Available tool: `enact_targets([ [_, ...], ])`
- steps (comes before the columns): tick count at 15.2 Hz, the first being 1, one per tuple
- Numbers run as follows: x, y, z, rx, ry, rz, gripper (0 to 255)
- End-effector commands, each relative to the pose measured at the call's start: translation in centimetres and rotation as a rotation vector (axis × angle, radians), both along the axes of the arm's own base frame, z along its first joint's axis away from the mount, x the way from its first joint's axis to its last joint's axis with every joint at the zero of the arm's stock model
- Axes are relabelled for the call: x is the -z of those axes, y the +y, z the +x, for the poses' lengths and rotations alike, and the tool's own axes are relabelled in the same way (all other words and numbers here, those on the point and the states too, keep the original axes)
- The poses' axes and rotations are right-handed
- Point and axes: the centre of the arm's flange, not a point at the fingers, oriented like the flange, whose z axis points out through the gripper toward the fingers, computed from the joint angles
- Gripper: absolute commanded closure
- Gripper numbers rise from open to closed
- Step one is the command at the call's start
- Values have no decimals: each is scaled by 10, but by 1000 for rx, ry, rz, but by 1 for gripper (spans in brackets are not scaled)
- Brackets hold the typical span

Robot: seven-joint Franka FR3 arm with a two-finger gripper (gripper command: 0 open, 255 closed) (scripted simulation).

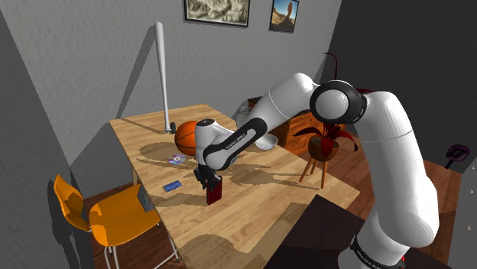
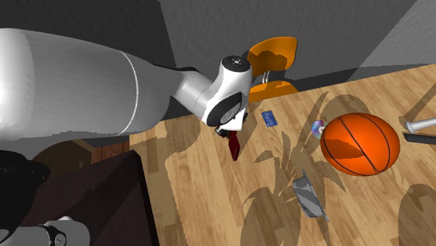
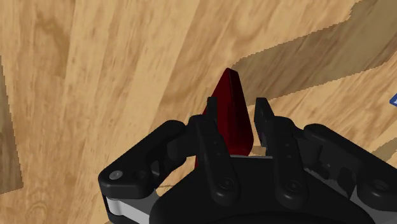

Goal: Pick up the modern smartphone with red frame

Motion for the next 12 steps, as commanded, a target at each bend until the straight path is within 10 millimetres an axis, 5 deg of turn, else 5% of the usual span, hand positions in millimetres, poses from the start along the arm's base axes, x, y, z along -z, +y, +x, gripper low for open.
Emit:
enact_targets([
  [1, 0, 0, 0, 0, 0, 0, 255],
  [8, 0, 0, 1, 0, 0, 0, 255],
  [12, -21, 0, 1, 0, 0, 0, 255],
])
